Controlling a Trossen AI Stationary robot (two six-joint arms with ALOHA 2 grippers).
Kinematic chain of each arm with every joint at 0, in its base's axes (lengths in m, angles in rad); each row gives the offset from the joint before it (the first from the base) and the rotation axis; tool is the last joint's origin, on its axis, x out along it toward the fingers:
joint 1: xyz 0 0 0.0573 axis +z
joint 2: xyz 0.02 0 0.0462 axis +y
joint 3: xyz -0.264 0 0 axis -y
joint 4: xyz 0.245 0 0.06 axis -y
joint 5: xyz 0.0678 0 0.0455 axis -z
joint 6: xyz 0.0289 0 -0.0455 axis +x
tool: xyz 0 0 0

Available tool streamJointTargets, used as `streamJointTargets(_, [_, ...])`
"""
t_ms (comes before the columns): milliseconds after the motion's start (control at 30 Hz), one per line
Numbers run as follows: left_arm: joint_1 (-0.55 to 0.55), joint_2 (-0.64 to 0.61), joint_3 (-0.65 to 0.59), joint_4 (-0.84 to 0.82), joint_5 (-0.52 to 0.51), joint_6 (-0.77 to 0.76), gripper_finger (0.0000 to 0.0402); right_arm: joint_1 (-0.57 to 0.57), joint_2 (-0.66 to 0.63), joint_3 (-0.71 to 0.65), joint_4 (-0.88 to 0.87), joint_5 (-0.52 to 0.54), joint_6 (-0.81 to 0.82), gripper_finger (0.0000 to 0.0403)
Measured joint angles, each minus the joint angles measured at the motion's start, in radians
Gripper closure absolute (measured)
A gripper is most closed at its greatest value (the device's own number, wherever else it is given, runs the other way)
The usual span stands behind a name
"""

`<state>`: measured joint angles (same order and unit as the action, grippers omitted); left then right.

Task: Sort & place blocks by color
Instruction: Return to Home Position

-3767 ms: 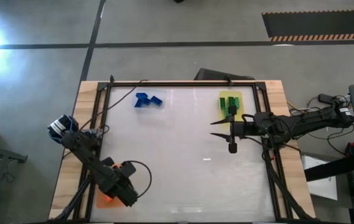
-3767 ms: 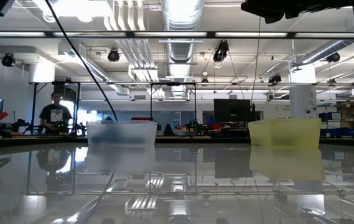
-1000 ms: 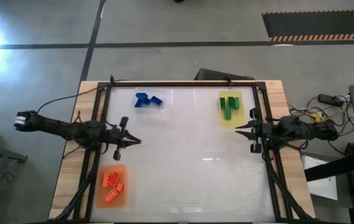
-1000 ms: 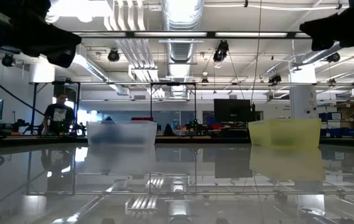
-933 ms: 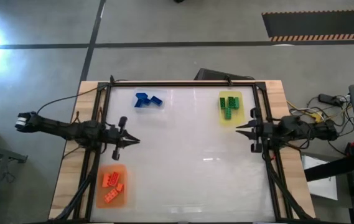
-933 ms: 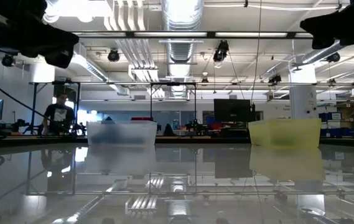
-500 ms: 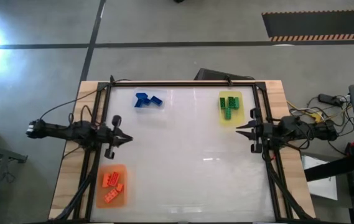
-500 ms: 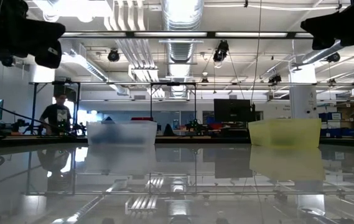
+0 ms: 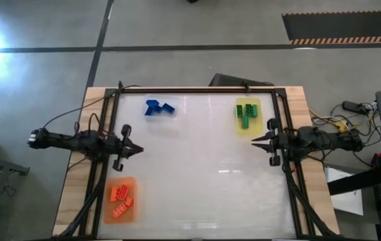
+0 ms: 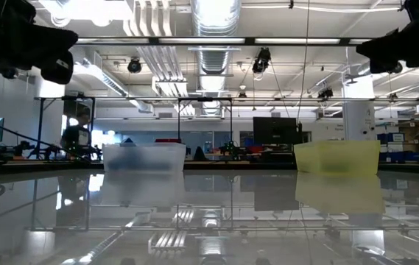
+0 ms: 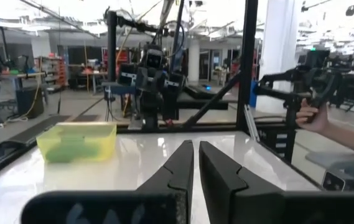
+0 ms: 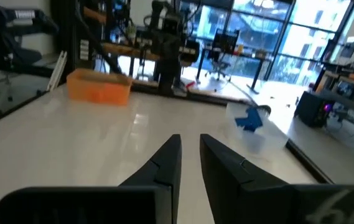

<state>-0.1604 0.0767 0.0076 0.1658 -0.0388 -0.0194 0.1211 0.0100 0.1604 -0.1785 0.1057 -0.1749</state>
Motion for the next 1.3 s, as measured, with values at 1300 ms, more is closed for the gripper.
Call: streamJointTargets(1300, [0.000, 0.199, -0.003, 0.004, 0.000, 0.000, 0.0391, 0.000, 0.019, -0.003, -0.026, 0.000, -0.138, 0.0354])
